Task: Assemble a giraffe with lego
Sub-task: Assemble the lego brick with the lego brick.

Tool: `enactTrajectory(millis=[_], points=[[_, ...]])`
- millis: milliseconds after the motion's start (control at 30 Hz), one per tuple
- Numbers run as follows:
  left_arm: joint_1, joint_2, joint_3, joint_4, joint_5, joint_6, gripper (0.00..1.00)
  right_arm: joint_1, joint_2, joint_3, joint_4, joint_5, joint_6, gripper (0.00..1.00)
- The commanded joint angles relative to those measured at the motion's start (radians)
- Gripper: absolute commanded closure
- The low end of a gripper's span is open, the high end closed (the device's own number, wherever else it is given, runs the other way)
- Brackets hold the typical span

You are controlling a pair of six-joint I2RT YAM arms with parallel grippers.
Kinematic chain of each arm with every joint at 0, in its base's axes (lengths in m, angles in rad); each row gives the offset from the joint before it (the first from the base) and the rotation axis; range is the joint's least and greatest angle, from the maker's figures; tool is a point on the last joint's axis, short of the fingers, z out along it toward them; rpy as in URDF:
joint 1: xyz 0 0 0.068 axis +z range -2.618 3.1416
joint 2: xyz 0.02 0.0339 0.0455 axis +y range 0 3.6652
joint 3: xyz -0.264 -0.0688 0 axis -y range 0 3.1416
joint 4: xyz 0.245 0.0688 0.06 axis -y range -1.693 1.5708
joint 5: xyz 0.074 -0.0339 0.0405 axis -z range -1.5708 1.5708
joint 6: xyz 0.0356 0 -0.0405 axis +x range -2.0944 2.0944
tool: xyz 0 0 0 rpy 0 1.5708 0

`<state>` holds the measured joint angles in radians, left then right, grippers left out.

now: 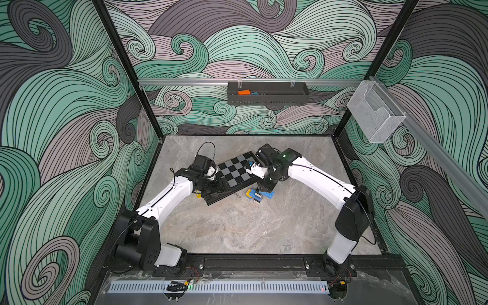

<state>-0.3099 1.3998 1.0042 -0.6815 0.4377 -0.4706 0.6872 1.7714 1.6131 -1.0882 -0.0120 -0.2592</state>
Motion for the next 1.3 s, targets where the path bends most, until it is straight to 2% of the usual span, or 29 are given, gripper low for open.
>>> enactTrajectory(millis=[0, 700, 1267], points=[[-0.005, 0.011, 0.043, -0.021, 0.012, 0.026, 0.21, -0.012, 0.026, 0.001, -0.022, -0.020, -0.005, 0.86], [-0.005, 0.052, 0.059, -0.017, 0.018, 0.039, 0.21, -0.032, 0.019, 0.071, -0.031, -0.058, 0.002, 0.86], [-0.005, 0.052, 0.065, -0.015, 0.022, 0.039, 0.22, -0.033, 0.013, 0.030, -0.061, -0.056, -0.020, 0.86]])
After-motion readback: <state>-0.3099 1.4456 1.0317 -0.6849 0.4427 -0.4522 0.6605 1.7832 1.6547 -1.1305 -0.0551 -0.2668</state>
